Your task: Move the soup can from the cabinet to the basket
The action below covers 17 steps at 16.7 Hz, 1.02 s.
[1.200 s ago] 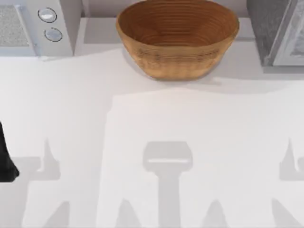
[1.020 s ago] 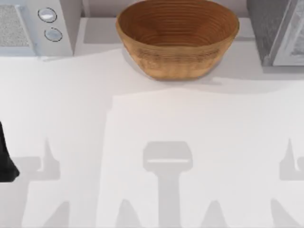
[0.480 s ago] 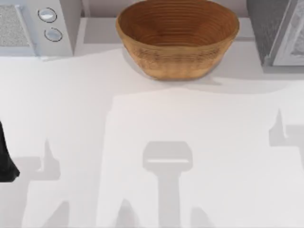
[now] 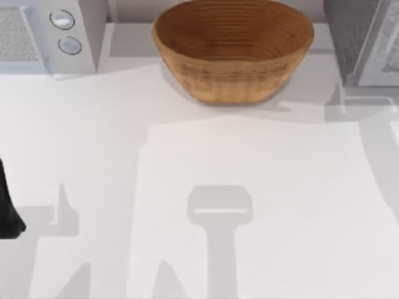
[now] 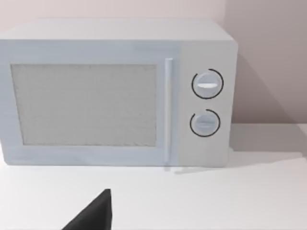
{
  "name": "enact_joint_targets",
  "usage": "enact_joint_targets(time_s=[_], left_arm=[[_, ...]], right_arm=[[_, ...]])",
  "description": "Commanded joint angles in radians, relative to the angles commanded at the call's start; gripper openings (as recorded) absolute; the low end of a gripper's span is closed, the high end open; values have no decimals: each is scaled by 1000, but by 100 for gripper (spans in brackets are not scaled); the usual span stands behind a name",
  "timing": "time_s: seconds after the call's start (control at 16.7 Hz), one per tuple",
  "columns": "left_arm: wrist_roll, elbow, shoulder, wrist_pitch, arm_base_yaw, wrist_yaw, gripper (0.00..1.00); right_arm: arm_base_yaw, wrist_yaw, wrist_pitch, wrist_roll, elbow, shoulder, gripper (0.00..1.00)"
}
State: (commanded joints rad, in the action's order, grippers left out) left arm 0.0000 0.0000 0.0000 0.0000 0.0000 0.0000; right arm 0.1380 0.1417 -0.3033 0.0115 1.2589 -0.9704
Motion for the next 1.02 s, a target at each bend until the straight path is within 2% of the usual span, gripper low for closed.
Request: enact_joint_targets(time_s=[0.24, 0.42, 1.02], left_arm=[[0, 0, 0, 0, 0, 0, 100], [0, 0, 0, 0, 0, 0, 100], [0, 0, 0, 0, 0, 0, 100]], right_arm=[[30, 32, -70, 2, 297, -219, 100], [43, 49, -103, 4, 437, -322, 100], [44, 57, -101, 2, 516, -394, 100]])
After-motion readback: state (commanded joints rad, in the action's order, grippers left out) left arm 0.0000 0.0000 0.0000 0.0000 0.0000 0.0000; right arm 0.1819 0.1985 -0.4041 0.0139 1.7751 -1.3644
